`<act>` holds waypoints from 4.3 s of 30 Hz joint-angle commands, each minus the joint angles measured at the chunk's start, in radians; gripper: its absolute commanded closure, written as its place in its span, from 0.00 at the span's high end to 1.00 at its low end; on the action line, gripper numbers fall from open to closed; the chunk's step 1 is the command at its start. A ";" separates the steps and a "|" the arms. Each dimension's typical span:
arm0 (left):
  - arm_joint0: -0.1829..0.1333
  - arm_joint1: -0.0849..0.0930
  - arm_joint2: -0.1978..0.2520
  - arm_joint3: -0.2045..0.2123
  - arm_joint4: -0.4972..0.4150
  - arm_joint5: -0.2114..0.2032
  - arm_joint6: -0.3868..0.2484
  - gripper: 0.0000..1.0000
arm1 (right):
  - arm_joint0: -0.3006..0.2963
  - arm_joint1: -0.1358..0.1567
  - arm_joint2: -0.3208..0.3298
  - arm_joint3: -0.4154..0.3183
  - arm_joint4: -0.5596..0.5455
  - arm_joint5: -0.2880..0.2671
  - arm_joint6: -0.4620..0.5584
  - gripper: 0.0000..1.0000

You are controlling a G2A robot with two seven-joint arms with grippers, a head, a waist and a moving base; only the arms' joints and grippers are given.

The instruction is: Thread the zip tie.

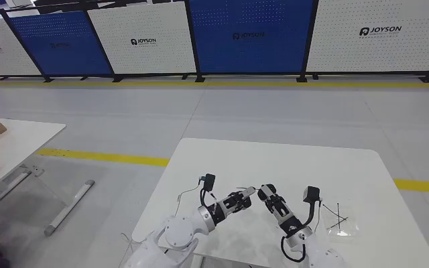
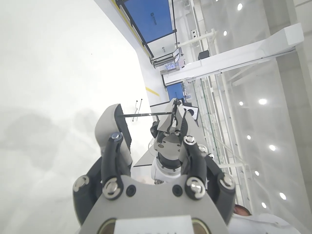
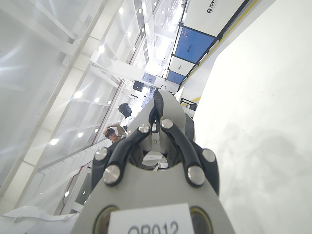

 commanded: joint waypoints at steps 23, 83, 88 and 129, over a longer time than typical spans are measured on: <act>-0.013 -0.009 0.001 -0.001 -0.086 -0.047 0.078 0.25 | 0.000 0.000 0.000 0.000 0.000 0.000 0.000 0.00; -0.001 -0.003 -0.007 -0.008 -0.052 -0.065 0.050 0.11 | 0.000 0.000 0.000 0.000 0.000 0.000 0.000 0.00; -0.002 -0.003 -0.006 -0.008 -0.050 -0.065 0.052 0.00 | 0.000 0.000 0.000 0.000 0.000 0.000 0.000 0.00; 0.041 0.014 -0.080 -0.003 -0.152 -0.008 -0.078 0.00 | -0.124 0.021 0.171 -0.089 0.101 -0.080 0.040 1.00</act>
